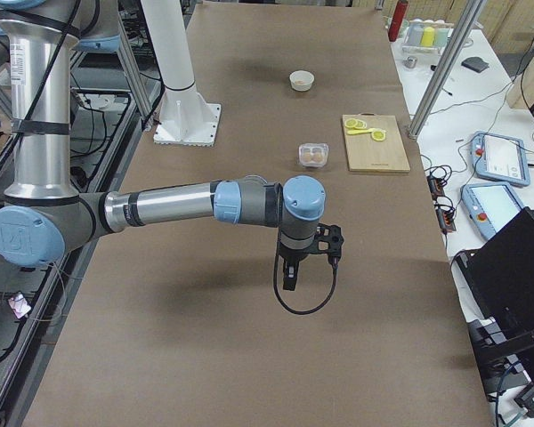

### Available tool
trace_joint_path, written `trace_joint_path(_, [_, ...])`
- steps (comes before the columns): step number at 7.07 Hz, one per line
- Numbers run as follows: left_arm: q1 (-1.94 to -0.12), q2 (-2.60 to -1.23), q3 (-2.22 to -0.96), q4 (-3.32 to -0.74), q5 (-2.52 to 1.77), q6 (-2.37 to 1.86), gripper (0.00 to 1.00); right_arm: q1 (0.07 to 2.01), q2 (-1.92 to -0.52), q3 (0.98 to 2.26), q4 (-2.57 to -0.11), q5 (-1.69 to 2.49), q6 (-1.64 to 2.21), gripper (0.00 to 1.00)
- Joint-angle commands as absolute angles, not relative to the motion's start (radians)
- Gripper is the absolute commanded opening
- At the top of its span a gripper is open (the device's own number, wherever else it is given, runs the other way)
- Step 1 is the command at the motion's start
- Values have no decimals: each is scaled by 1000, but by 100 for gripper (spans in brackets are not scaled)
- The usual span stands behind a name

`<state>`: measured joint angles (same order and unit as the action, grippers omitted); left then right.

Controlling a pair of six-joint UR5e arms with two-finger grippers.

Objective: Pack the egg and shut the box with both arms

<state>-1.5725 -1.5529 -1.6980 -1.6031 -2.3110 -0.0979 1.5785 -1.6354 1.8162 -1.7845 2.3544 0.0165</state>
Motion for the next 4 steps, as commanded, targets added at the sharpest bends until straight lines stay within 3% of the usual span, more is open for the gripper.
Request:
trace_joint_path(1, [-1575,-1548,-1700,-1614,-2312,-97,98,1578,-1634,1821,-1784,2358,21,100])
trace_joint_path(4, [-1571,-1552,-1689,-1614,-2313,-97,98,1578,-1634,1824,-1784,2358,23,100])
